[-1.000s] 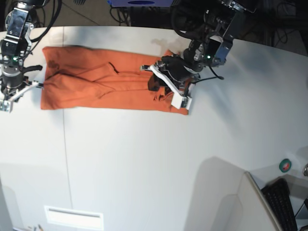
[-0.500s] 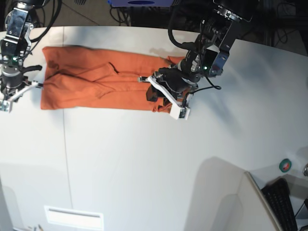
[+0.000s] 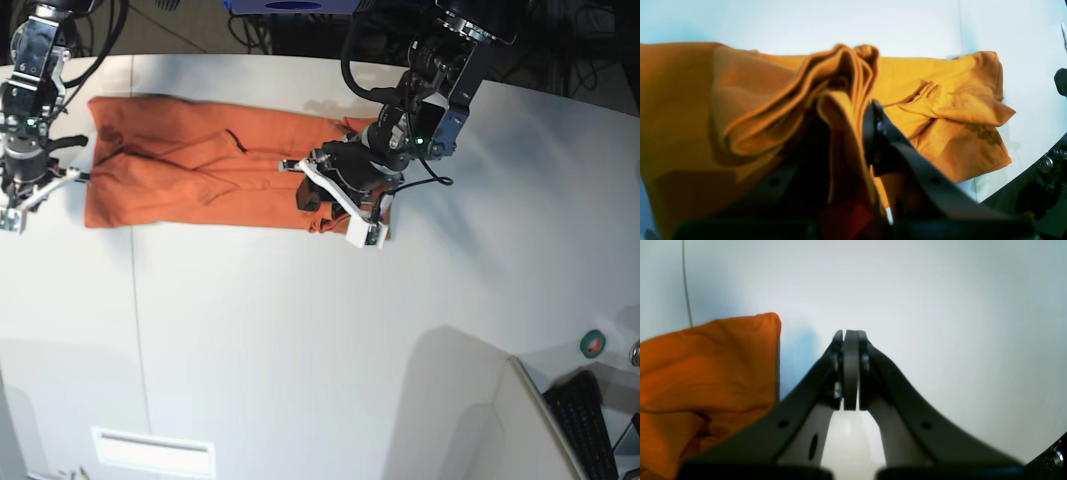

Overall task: Layout the t-shirt on the table in an organized manner, then fold the t-shirt properly
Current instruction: 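Grasp the strip end with the left gripper and fold it toward the right gripper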

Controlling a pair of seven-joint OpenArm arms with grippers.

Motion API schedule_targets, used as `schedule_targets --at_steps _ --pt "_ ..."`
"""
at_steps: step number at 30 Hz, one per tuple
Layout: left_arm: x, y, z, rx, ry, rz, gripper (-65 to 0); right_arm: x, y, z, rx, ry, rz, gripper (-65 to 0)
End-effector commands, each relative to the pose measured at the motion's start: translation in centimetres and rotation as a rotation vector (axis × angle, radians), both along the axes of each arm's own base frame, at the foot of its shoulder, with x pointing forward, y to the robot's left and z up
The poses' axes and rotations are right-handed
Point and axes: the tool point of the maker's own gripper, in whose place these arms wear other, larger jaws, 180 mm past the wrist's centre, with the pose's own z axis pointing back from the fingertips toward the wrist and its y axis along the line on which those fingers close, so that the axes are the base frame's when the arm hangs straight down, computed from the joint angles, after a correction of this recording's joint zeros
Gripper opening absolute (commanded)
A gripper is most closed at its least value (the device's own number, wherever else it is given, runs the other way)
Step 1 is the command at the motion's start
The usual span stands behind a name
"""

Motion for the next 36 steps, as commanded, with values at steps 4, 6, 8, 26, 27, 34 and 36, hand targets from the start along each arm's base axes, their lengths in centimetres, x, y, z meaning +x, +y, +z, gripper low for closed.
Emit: schedule_targets --at_steps 4,6,8,26,27,34,36 --pt "1.2 -0.4 1.7 -0.027 -0.056 0.005 -65.0 1.0 -0.6 1.5 -0.028 -0.051 0.002 -65.0" --pt "1.4 -0.6 2.5 -0.035 -0.074 0.008 -65.0 1.0 -0.6 1.5 -0.028 -0.051 0.002 -65.0" --pt "1.6 -0.2 2.8 -0.023 -0.070 0.050 -65.0 1.0 -0.6 1.5 -0.028 -0.051 0.002 -65.0" --pt "0.4 -3.1 1.4 0.004 -0.024 -0.034 -65.0 1.0 -0.7 1.5 -0.028 -0.051 0.000 -65.0" --pt "0.4 -3.1 1.4 0.003 -0.023 -0.034 -65.0 1.0 -0.7 1.5 -0.028 -0.051 0.000 -65.0" --pt "0.3 -3.1 1.3 0.003 -0.020 -0.035 -65.0 1.1 -0.6 1.5 -0.028 -0.051 0.002 -65.0" --pt "0.3 -3.1 1.3 0.004 -0.019 -0.035 -65.0 1.1 -0.6 1.5 -0.028 -0.051 0.002 -65.0"
